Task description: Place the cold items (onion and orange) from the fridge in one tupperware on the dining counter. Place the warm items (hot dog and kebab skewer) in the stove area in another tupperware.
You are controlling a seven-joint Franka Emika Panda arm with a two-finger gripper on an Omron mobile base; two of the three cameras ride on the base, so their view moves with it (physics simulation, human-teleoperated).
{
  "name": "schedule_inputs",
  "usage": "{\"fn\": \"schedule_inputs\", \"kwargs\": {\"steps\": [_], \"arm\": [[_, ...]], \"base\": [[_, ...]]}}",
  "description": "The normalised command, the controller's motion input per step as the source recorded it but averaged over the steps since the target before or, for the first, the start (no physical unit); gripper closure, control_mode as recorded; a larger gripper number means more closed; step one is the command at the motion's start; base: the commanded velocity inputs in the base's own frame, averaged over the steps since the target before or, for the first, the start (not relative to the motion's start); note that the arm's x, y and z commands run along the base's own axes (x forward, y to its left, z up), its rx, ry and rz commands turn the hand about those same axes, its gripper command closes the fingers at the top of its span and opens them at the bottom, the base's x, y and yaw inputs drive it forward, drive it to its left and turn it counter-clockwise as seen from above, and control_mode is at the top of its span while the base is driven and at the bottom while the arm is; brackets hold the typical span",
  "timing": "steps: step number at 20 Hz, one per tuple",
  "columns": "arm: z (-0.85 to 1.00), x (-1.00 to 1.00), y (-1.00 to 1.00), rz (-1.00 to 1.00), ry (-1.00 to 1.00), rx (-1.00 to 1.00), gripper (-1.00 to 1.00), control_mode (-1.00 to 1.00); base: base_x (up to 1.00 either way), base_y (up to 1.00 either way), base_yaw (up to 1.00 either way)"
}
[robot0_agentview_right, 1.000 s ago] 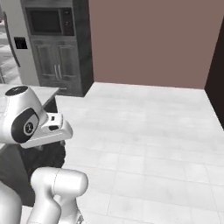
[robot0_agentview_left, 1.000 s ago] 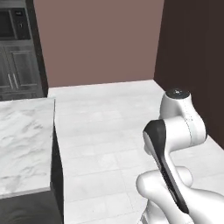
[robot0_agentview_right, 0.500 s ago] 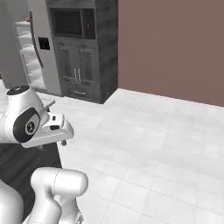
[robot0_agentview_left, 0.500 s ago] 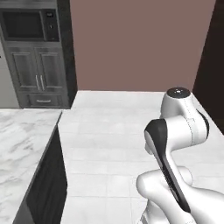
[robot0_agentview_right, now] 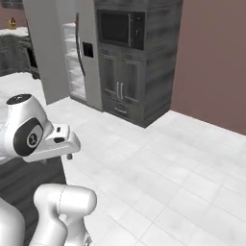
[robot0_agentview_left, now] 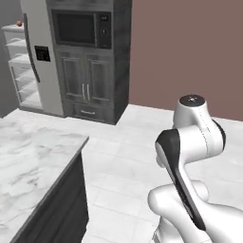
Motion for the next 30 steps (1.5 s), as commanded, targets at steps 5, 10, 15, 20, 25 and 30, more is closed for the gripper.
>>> {"fn": "schedule_inputs", "kwargs": {"steps": [5, 10, 15, 20, 25, 30], "arm": [[0.00, 0.00, 0.00, 0.00, 0.00, 0.00, -1.00, 1.00], [0.00, 0.00, 0.00, 0.00, 0.00, 0.00, -1.00, 1.00], [0.00, 0.00, 0.00, 0.00, 0.00, 0.00, -1.00, 1.00], [0.00, 0.00, 0.00, 0.00, 0.00, 0.00, -1.00, 1.00], [0.00, 0.00, 0.00, 0.00, 0.00, 0.00, -1.00, 1.00], [0.00, 0.00, 0.00, 0.00, 0.00, 0.00, -1.00, 1.00]], "base": [[0.84, -1.00, 0.33], [0.79, -1.00, 0.27], [0.99, -0.80, 0.41], [1.00, -0.51, 0.51], [1.00, -0.45, 0.37], [1.00, -0.04, 0.13]]}}
